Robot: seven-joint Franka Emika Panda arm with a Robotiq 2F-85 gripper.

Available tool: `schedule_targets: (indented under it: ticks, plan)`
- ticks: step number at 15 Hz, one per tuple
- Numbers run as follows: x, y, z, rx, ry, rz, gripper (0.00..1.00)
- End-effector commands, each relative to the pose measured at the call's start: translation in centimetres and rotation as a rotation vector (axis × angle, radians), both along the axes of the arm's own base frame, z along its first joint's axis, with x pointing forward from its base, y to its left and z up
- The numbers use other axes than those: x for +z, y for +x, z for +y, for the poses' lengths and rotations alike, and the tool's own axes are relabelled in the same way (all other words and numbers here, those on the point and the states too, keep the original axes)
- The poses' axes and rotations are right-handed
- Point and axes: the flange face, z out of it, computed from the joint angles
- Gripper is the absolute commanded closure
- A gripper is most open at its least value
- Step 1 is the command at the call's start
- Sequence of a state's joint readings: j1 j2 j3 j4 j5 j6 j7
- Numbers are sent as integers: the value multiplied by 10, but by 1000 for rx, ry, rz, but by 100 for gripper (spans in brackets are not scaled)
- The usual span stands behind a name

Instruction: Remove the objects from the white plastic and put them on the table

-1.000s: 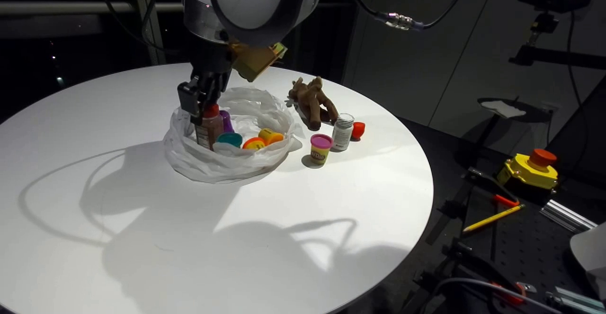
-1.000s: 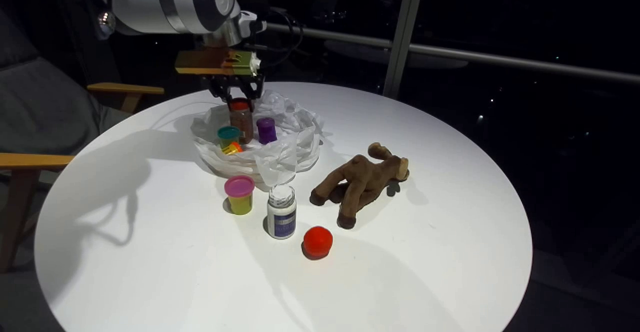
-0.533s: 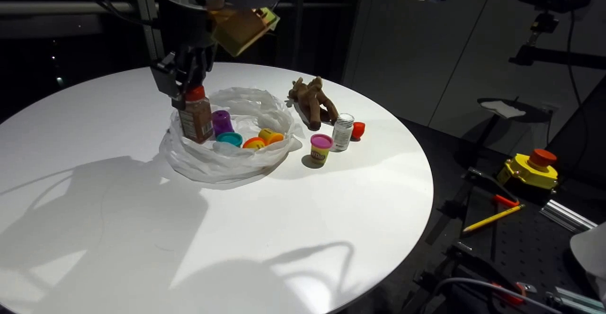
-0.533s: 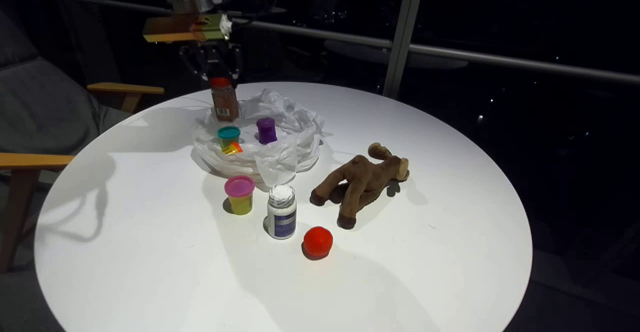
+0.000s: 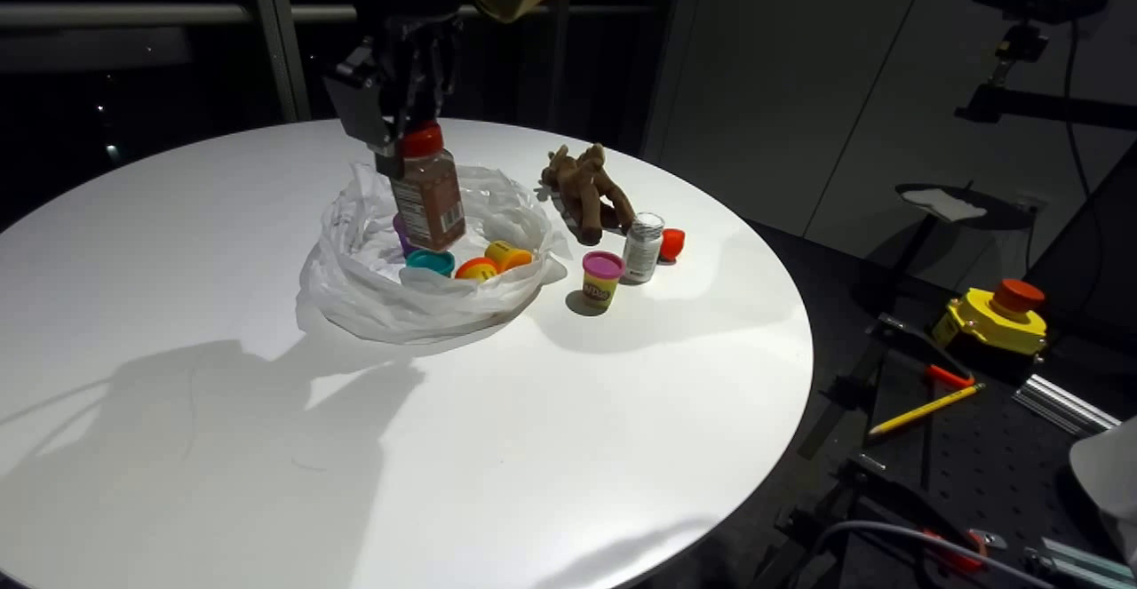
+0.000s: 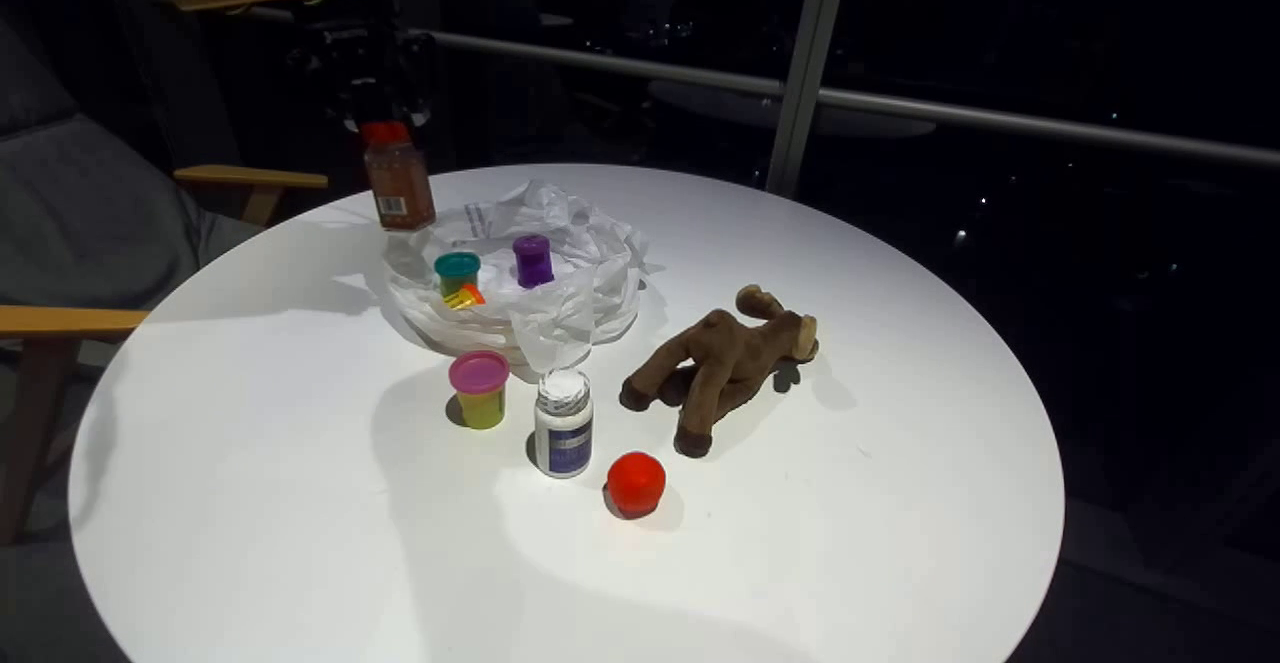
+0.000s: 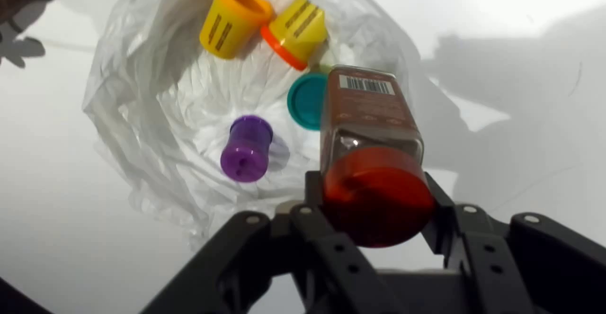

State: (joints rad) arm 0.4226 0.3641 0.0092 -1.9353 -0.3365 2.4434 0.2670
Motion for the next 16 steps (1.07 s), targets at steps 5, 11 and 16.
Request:
schedule_targets:
  ticks: [5,11,16]
  plan:
    - [-59,-60,-8,-73,40,129,81]
    - [-86,-94,-27,-27,46,105,81]
    - [-94,-128,-46,14,45,71,81]
